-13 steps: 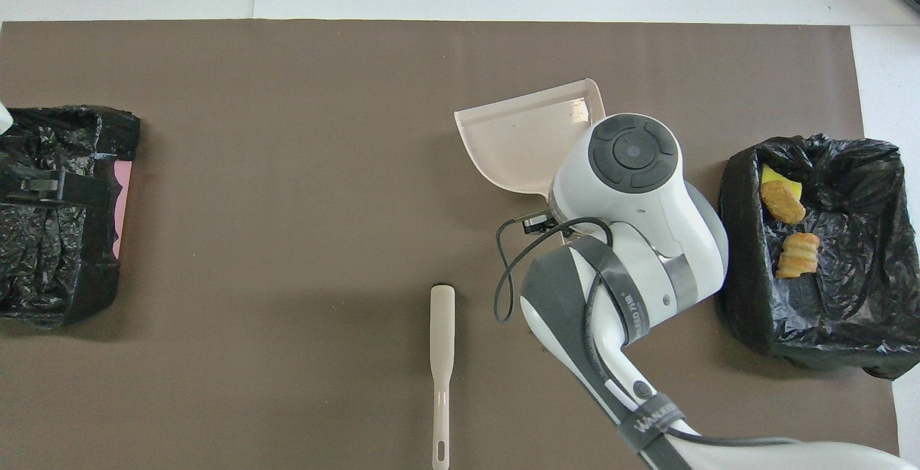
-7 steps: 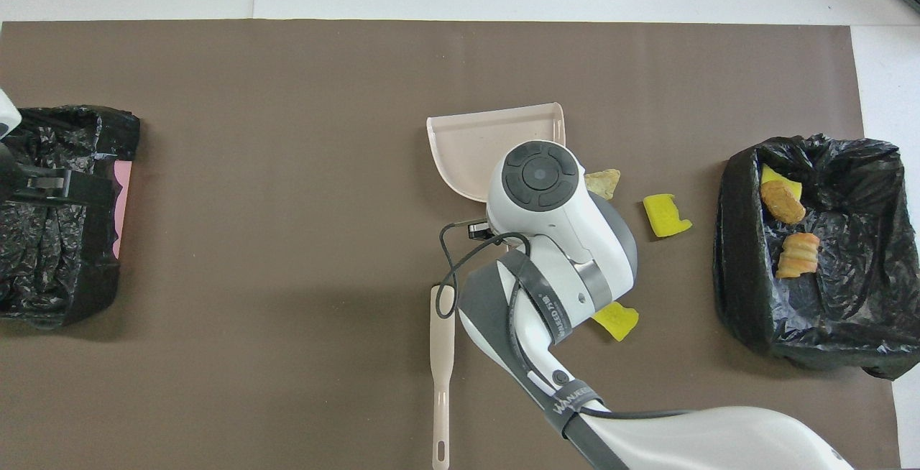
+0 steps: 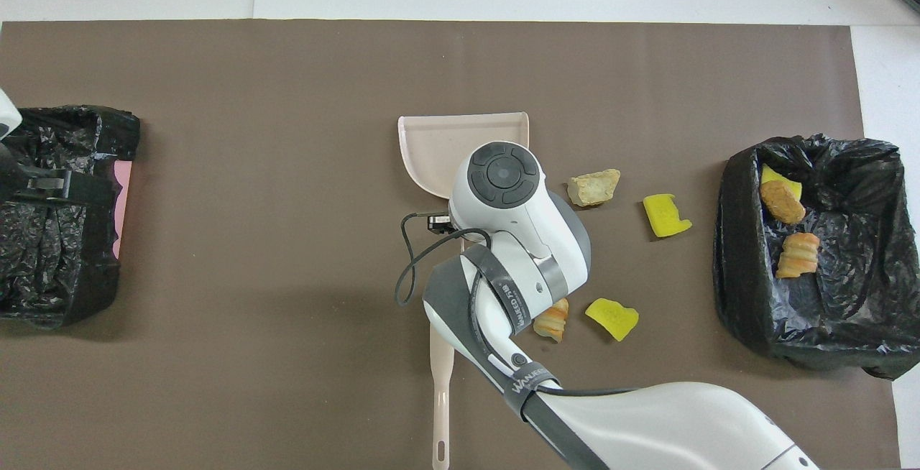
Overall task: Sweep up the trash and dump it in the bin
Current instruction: 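Bring the dustpan back with the right gripper and set it on the table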
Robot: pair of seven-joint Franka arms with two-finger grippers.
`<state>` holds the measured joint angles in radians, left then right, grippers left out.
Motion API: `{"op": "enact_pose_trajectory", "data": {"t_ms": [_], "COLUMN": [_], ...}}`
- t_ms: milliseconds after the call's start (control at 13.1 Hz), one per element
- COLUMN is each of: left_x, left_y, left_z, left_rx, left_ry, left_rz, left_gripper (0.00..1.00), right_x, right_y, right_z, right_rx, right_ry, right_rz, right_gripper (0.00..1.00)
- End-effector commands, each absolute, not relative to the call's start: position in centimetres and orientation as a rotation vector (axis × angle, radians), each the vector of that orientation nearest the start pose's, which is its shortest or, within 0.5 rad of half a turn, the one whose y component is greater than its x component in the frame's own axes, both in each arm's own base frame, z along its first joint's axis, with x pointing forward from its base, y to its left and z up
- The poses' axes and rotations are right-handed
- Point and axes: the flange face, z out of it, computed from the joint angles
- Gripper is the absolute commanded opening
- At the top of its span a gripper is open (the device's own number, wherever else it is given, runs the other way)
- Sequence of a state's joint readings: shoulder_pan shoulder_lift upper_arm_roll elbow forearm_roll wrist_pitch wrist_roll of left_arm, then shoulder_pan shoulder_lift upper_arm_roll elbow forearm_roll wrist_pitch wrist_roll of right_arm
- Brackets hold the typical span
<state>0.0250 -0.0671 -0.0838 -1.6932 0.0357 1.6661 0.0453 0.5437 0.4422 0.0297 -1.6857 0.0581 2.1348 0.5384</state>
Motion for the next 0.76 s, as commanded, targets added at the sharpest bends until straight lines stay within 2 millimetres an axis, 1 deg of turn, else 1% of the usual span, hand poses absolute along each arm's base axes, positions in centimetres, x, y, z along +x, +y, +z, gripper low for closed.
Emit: {"op": "enact_pose_trajectory", "data": {"t_ms": [0,152,305,381,533,686], "left_x": [54.0,54.0,54.0,53.9,54.0,53.9], "left_y": [-2.7,-2.7,-2.7,-2.6,-2.6,-2.7], "left_z": [61.4,61.4,61.3,61.3,61.3,61.3], "left_rx": [-3.081,-3.081,-3.08,-3.08,-3.08,-3.082], "left_ry": [0.16,0.163,0.163,0.17,0.163,0.165], "left_rz": [-0.043,-0.04,-0.043,-0.042,-0.04,-0.04], "left_gripper": [1.0,1.0,1.0,1.0,1.0,1.0], "right_x": [55.6,54.4,52.8,51.4,49.0,45.8], "right_y": [36.8,36.3,35.6,36.2,37.2,37.8], "right_z": [35.6,38.0,39.7,40.2,40.5,39.7], "right_rx": [-3.083,-3.102,-3.116,-3.121,-3.14,-3.164], "right_ry": [0.001,-0.01,-0.015,-0.044,-0.075,-0.016], "right_rz": [0.067,0.126,0.197,0.226,0.287,0.321], "right_gripper": [1.0,1.0,1.0,1.0,1.0,1.0]}}
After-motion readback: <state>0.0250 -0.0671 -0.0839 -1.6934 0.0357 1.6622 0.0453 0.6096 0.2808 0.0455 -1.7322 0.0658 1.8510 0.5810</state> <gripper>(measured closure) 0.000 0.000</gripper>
